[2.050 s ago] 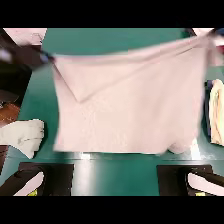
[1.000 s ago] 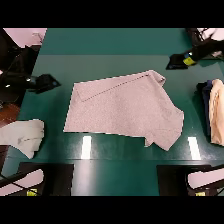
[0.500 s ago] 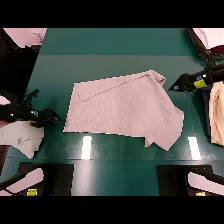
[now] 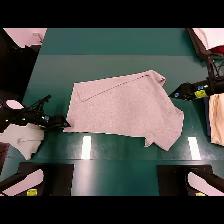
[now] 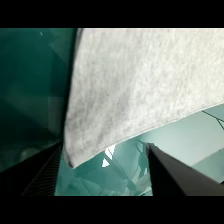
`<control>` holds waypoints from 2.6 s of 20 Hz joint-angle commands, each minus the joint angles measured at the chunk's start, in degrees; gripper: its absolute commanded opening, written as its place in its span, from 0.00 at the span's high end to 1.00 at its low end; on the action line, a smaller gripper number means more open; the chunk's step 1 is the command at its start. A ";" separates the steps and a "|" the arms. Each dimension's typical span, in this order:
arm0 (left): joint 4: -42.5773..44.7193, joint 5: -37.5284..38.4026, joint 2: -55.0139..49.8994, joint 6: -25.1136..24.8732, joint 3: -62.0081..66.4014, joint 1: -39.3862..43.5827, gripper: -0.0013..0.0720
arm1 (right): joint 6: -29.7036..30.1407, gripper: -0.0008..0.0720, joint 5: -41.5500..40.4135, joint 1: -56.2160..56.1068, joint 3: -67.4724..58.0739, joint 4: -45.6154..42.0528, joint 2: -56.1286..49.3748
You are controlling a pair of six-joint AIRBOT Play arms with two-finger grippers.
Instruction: Fold the shirts.
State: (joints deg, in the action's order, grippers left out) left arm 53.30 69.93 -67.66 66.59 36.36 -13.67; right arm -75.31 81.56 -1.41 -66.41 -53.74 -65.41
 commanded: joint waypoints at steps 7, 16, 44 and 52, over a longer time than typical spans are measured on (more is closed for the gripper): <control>-2.38 -2.23 -0.02 1.01 0.52 2.01 0.95 | -0.39 0.75 -1.57 1.42 0.59 -2.10 5.09; -8.52 2.51 0.00 0.83 11.37 2.03 0.95 | -3.08 0.42 3.52 27.19 24.72 -11.93 14.03; -10.05 -1.73 10.99 4.15 58.12 2.03 0.95 | -0.74 0.97 -19.04 21.16 -12.11 0.15 20.83; -11.13 -6.19 18.93 4.17 85.48 2.03 0.95 | -0.68 0.97 -22.51 21.18 -39.01 -1.55 24.90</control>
State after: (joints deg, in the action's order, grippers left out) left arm 42.96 66.13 -51.77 70.63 114.80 -11.66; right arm -75.92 60.10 19.79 -97.54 -54.13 -42.09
